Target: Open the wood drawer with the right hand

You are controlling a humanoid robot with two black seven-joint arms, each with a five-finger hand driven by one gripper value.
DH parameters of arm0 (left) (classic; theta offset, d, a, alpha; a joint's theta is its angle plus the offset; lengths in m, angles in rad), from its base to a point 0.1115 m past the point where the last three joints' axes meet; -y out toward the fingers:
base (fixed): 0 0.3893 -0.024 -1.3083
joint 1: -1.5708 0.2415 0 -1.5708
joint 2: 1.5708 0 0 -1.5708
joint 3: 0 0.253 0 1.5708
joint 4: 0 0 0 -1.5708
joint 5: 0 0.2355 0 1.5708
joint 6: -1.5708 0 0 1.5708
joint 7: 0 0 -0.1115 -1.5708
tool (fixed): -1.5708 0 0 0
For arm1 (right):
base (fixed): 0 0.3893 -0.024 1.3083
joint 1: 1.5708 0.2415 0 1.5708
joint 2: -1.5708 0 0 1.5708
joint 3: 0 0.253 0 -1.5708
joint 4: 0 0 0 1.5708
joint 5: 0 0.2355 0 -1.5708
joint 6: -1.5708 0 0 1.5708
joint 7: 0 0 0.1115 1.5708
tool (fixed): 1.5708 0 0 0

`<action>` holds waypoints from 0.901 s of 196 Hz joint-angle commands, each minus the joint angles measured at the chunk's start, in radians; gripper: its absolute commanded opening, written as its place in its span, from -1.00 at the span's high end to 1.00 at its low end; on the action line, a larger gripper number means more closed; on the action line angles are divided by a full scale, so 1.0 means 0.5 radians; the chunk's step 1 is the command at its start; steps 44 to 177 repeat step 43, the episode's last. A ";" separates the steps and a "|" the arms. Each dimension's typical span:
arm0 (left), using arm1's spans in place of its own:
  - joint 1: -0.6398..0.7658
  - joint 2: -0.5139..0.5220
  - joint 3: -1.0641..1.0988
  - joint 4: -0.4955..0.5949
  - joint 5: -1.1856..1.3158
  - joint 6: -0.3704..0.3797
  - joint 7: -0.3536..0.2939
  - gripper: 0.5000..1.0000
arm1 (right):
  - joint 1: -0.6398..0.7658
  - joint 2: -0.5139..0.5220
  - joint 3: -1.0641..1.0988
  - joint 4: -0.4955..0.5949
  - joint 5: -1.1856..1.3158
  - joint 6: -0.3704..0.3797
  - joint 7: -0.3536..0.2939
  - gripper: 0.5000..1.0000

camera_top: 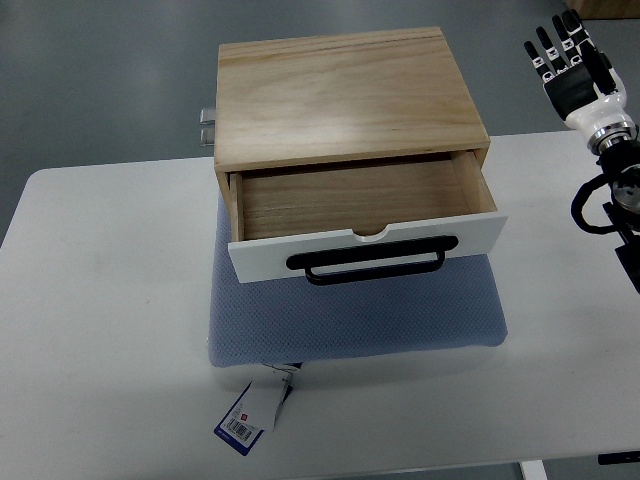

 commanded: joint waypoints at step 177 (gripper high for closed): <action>0.002 0.000 0.000 0.000 0.000 0.006 -0.003 -1.00 | -0.037 0.014 -0.001 -0.001 0.000 0.014 0.000 -0.78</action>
